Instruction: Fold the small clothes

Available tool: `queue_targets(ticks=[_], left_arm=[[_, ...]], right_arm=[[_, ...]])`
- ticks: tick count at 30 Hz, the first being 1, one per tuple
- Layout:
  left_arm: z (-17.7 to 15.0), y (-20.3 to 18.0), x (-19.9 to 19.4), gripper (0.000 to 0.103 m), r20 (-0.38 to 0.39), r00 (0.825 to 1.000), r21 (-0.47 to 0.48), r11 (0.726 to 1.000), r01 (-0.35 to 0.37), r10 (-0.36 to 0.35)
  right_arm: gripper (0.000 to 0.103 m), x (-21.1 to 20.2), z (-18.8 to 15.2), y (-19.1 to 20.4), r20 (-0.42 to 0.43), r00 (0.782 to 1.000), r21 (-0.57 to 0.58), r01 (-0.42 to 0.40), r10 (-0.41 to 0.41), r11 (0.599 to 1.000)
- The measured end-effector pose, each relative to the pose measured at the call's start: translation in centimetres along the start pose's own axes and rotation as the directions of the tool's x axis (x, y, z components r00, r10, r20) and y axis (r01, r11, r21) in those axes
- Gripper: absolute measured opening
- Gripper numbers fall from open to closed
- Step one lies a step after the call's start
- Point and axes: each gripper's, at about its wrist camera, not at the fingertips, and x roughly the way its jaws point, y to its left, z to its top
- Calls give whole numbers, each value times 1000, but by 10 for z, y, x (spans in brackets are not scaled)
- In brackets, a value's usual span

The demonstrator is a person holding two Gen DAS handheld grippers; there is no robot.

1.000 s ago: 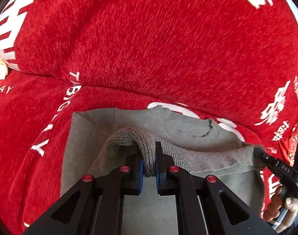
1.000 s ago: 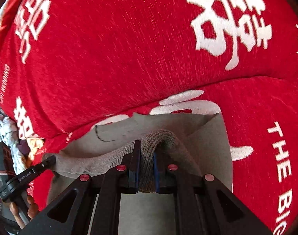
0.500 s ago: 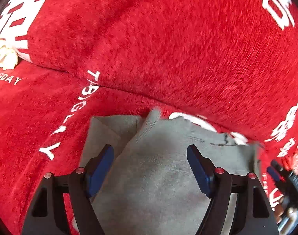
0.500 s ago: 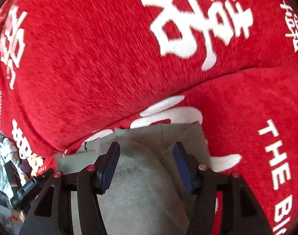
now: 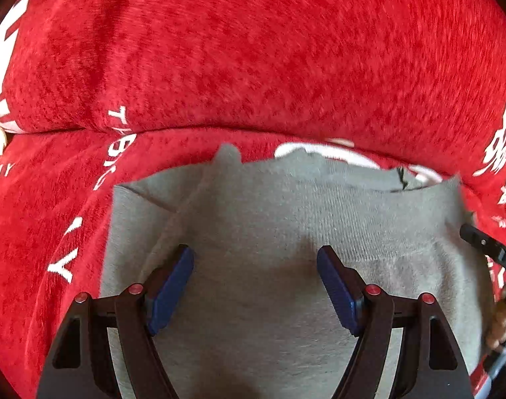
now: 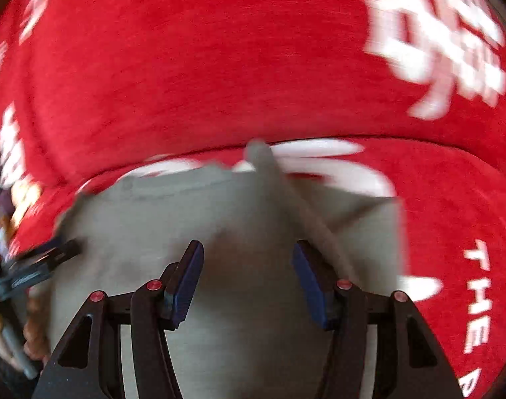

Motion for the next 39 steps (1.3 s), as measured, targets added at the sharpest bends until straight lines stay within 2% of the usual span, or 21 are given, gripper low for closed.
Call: queue_targets(ticks=[3,4,5,6,8,9,11,14,17,25,28,30,36,38,39], left_arm=[[1,12,0,78,3,1000,-12,1000,17,-17],[1,14,-1,78,-2,1000,-21,1000,18,-18],[0,17,-4,78,-5,1000,-40,999,26,-26],[-1,17,-10,78,-1,1000,-51,999,15,-15],[-6,15,-27,78,40,998,-56,998,-36,38],[-9,12,-35,78,62,996,-41,998,-57,59],[-16,0,-47,78,92,995,0,999,-51,50],[-25,-24,-54,78,122,989,79,993,-91,81],[-29,-33,-54,78,122,989,103,990,-98,86],[-40,-29,-42,78,85,991,93,989,-113,105],[-41,-24,-37,78,72,989,92,986,-136,130],[-40,-18,-32,78,55,988,84,985,-151,147],[-42,-4,-36,78,49,991,66,989,-131,128],[-46,-3,-46,78,60,989,62,988,-141,137],[-47,-2,-52,78,70,988,57,988,-145,141]], right_arm=[[60,-5,-4,-40,17,1000,75,-1,0,997],[59,-5,-5,-47,5,999,89,46,-46,995],[59,-6,-6,-52,2,999,95,50,-50,994],[60,-10,-8,-56,13,999,105,30,-32,994],[60,-26,-10,-56,37,997,127,65,-71,990],[60,-34,-11,-52,61,996,120,60,-68,991],[62,-49,-16,-35,109,992,84,58,-67,995],[66,-60,-22,12,140,989,-68,64,-54,996],[66,-55,-28,45,147,982,-176,143,-117,974],[66,-34,-50,68,48,992,-253,126,-117,959],[69,-23,-57,71,35,987,-288,162,-158,944],[74,-23,-58,65,49,984,-278,177,-170,944],[74,-33,-53,26,48,977,-167,211,-205,963],[74,-40,-53,22,45,977,-150,211,-207,966],[74,-47,-55,25,52,971,-147,237,-232,960]])
